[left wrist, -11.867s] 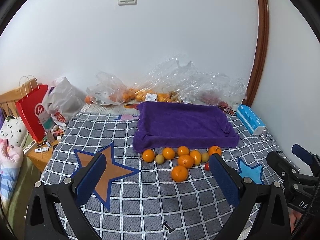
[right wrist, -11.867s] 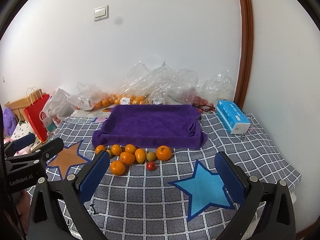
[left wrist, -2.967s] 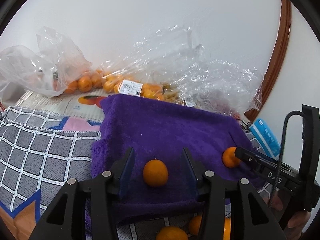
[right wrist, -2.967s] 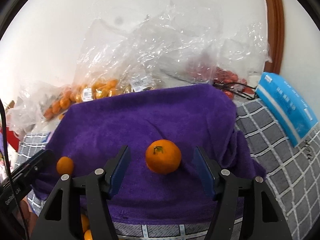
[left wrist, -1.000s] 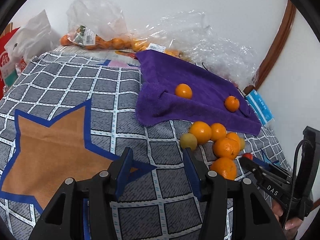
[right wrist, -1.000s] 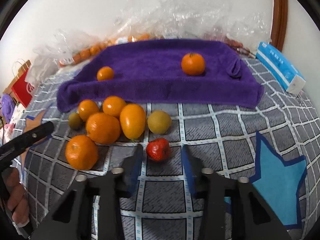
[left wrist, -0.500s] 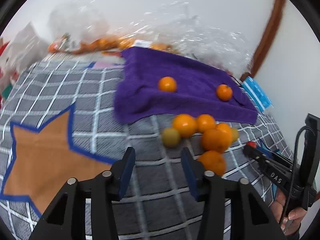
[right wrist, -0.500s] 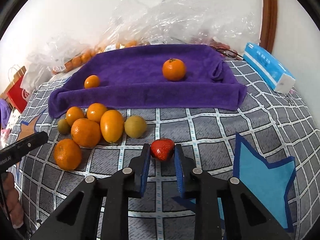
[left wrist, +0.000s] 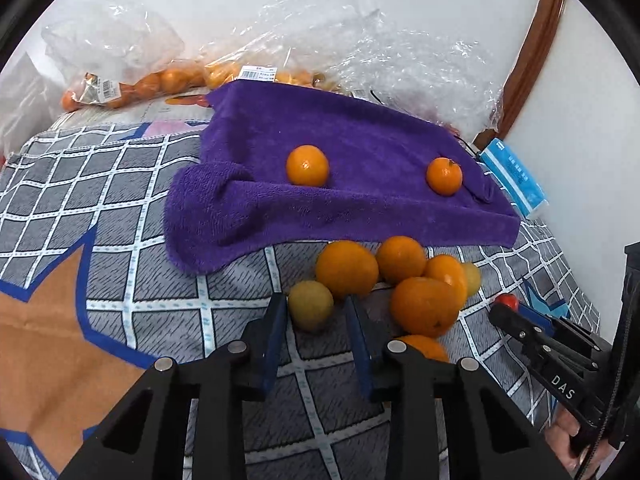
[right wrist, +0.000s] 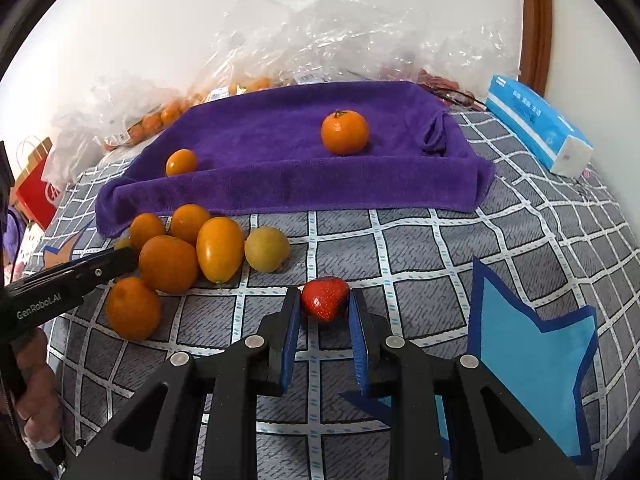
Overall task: Organize fruits
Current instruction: 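Grasp the small yellow-green fruit with the left tool while the right tool grasps the red strawberry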
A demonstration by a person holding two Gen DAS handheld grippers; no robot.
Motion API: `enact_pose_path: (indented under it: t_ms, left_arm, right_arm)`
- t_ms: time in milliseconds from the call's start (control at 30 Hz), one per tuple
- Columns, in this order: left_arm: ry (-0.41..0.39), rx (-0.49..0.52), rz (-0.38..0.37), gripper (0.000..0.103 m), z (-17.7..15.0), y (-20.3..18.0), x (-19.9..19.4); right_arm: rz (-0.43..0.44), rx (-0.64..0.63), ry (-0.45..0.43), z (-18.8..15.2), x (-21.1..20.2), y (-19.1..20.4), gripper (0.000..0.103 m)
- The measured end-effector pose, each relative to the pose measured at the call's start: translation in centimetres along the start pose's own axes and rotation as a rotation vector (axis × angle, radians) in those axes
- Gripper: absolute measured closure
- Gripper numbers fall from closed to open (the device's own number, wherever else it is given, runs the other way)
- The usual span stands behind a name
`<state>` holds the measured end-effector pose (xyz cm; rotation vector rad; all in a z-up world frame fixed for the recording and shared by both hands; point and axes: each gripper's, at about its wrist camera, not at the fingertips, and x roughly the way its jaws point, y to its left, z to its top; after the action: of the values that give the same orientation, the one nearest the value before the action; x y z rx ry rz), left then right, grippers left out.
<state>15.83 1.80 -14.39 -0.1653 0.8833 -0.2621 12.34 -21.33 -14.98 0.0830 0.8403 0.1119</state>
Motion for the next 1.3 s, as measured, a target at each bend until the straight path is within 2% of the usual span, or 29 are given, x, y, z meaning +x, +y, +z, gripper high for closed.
enact_pose_path:
  t_ms: [167, 300, 467, 633, 733, 1100, 1300]
  left_arm:
    - [-0.014, -0.034, -0.008, 0.081, -0.4, 0.9, -1.0]
    - [0.008, -0.019, -0.004, 0.08, -0.5, 0.7, -0.7]
    - [0.002, 0.027, 0.043, 0.08, -0.1, -0.2, -0.2]
    - [-0.02, -0.046, -0.031, 0.081, -0.4, 1.3, -0.7]
    - [-0.052, -0.053, -0.054, 0.081, -0.7, 1.3, -1.4]
    - [-0.099, -0.113, -0.063, 0.081, -0.8, 2.2, -2.1]
    - [-0.106, -0.116, -0.029, 0.081, -0.7, 2.3, -2.2]
  right_arm:
    - [-0.005, -0.016, -0.005, 0.0, -0.1, 0.3, 0.079]
    - [-0.001, -0.012, -0.001, 0.0, 0.0, 0.2, 0.079]
    - [-0.007, -0.013, -0.003, 0.0, 0.0, 0.3, 0.079]
    - [-0.006, 0.0, -0.008, -0.1, -0.1, -0.1, 0.079]
    - [-0.011, -0.004, -0.007, 0.0, 0.0, 0.0, 0.079]
    - [-0.039, -0.024, -0.019, 0.0, -0.3, 0.3, 0.079]
    - [-0.051, -0.021, -0.034, 0.0, -0.6, 0.2, 0.079]
